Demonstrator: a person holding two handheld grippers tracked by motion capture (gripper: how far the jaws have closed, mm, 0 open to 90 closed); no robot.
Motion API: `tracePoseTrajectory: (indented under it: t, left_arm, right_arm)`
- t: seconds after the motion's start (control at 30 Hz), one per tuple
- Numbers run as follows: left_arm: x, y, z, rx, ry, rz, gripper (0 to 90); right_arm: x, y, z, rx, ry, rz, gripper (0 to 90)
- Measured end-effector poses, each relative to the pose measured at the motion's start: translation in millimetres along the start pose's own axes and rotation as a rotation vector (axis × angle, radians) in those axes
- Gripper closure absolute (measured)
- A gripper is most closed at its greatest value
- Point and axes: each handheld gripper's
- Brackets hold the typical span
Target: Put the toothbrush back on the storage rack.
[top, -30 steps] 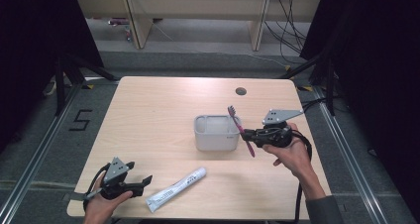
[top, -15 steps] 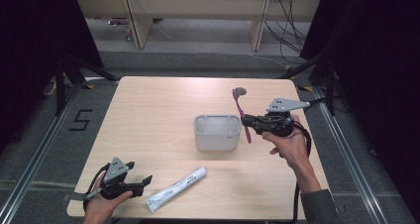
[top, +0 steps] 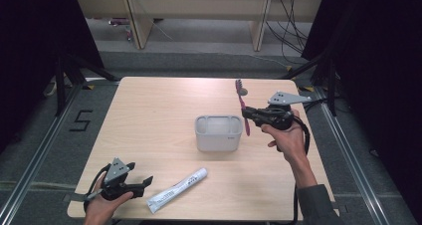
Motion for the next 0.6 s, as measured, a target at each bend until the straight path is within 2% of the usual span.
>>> tracePoseTrajectory:
  t: [0.13,0.17,0.23,0.27,0.37,0.43,0.5,0.53,0.6]
  left_arm:
    - [0.0,-0.1,0.1,0.000,0.001,0.000,17.2]
    - [0.0,-0.1,0.0,0.001,0.001,0.002,17.2]
    - [-0.1,0.0,0.1,0.001,0.001,0.001,17.2]
    - [-0.2,-0.2,0.6,0.001,-0.002,-0.003,17.2]
    - [-0.2,-0.3,0.6,0.001,-0.002,-0.002,17.2]
    - [-0.2,-0.3,0.6,0.001,-0.001,-0.001,17.2]
    - [-0.2,-0.2,0.5,0.003,0.000,-0.001,17.2]
    - [-0.2,-0.2,0.6,0.001,-0.001,-0.002,17.2]
    - [-0.2,-0.2,0.6,0.001,-0.001,-0.001,17.2]
  right_arm:
    - [-0.9,1.8,-5.1,-0.008,0.017,0.000,83.4]
    - [-1.7,1.0,-6.6,0.004,0.013,-0.010,83.4]
    - [-2.3,2.4,-7.7,0.010,0.019,0.005,83.4]
    - [-2.5,2.5,-10.0,-0.006,0.026,-0.007,83.4]
    - [-3.5,2.8,-12.7,0.011,0.023,-0.020,83.4]
    - [-4.4,4.6,-15.1,0.018,0.033,-0.005,83.4]
    - [-5.2,4.9,-16.7,0.015,0.035,-0.016,83.4]
    - [-6.1,3.5,-18.1,0.011,0.039,-0.047,83.4]
    - [-7.3,6.1,-19.7,0.023,0.044,-0.024,83.4]
Point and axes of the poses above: each handheld gripper's, and its own axes: z roughly backward along the jaws, x roughly out of its underside, y roughly to its right, and after that the axes turned 5 degrees about x, right-handed
